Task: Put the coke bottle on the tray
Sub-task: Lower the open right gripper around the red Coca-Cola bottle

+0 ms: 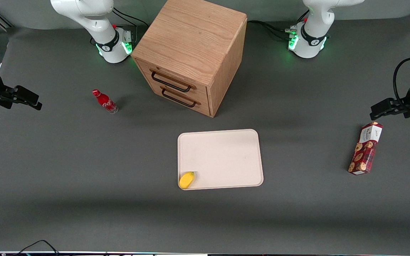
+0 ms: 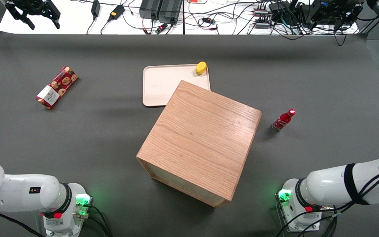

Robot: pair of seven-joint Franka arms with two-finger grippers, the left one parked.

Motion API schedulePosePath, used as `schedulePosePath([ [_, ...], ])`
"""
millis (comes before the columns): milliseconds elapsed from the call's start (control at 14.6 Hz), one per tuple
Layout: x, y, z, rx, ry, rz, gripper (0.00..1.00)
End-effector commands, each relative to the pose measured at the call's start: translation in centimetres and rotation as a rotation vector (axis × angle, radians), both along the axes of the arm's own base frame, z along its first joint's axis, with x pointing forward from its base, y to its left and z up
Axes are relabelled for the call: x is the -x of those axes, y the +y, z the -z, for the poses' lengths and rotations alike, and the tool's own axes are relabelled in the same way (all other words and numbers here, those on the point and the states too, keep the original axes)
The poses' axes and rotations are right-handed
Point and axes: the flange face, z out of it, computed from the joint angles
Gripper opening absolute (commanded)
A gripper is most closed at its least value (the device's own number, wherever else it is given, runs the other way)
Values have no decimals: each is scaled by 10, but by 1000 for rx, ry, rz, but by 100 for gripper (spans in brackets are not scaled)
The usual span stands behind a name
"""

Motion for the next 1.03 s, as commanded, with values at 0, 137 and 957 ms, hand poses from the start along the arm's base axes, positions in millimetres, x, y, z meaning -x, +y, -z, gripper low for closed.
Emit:
schedulePosePath([
  [0,2,1,-2,-25,6,-14,100],
  [137,0,2,5,-28,19,-14,100],
  [957,90,55,214,-24,71,-59,100],
])
